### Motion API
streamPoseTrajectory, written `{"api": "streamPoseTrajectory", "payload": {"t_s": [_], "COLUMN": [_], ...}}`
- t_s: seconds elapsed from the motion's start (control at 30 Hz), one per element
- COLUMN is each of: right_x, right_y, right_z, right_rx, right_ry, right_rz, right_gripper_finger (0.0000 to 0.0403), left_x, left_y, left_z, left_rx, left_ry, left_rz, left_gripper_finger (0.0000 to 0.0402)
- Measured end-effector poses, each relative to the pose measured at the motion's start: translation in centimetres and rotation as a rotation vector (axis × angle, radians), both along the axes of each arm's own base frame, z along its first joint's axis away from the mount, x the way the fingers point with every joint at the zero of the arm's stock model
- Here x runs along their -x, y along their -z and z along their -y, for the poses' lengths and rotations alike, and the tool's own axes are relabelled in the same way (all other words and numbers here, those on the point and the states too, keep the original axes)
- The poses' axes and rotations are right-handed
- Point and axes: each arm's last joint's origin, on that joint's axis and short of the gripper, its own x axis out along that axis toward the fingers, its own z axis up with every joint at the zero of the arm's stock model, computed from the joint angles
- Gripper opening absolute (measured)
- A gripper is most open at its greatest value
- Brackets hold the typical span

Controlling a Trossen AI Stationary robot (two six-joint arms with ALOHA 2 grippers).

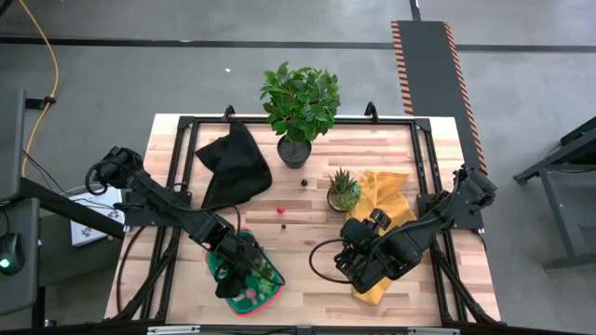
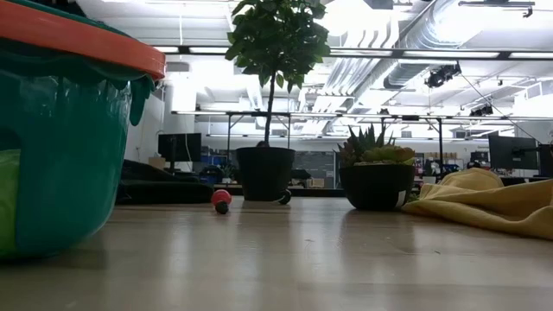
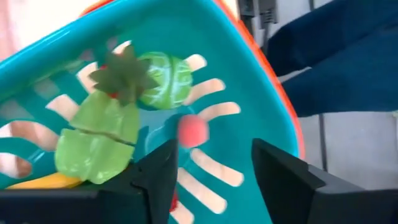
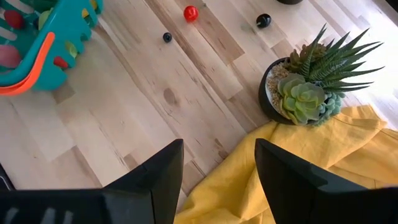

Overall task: Pick and placing Produce into tupperware
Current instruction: Put the red cherry into the blue basket

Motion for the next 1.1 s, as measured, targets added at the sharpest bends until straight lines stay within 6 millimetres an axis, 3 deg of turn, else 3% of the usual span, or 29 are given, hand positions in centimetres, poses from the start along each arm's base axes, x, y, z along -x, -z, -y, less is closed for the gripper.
{"api": "streamPoseTrajectory", "payload": {"t_s": [0.27, 0.43, 0.6, 0.8, 0.97, 1.1], "right_x": [0.0, 0.5, 2.2, 5.1, 6.6, 6.6], "right_y": [0.0, -0.6, -2.6, -5.6, -7.3, -7.5], "right_z": [0.0, 0.1, 0.7, 2.2, 3.8, 4.9], "right_rx": [0.000, -0.008, -0.016, -0.016, -0.021, 0.006], "right_ry": [-0.006, -0.014, -0.026, 0.000, 0.032, 0.050], "right_rz": [-0.006, 0.001, 0.062, 0.179, 0.242, 0.220], "right_gripper_finger": [0.0191, 0.0191, 0.0191, 0.0191, 0.0191, 0.0191], "left_x": [-0.4, -0.3, 0.4, 0.8, 2.0, 3.9], "left_y": [-3.6, -7.6, -11.9, -14.4, -15.5, -15.9], "left_z": [0.3, 0.0, -1.2, -4.9, -9.2, -12.6], "left_rx": [-0.011, -0.117, -0.317, -0.360, -0.378, -0.399], "left_ry": [0.078, 0.128, 0.138, 0.069, -0.047, -0.140], "left_rz": [-0.017, -0.009, 0.011, -0.019, -0.003, 0.041], "left_gripper_finger": [0.0129, 0.0090, 0.0053, 0.0006, 0.0010, 0.0002]}}
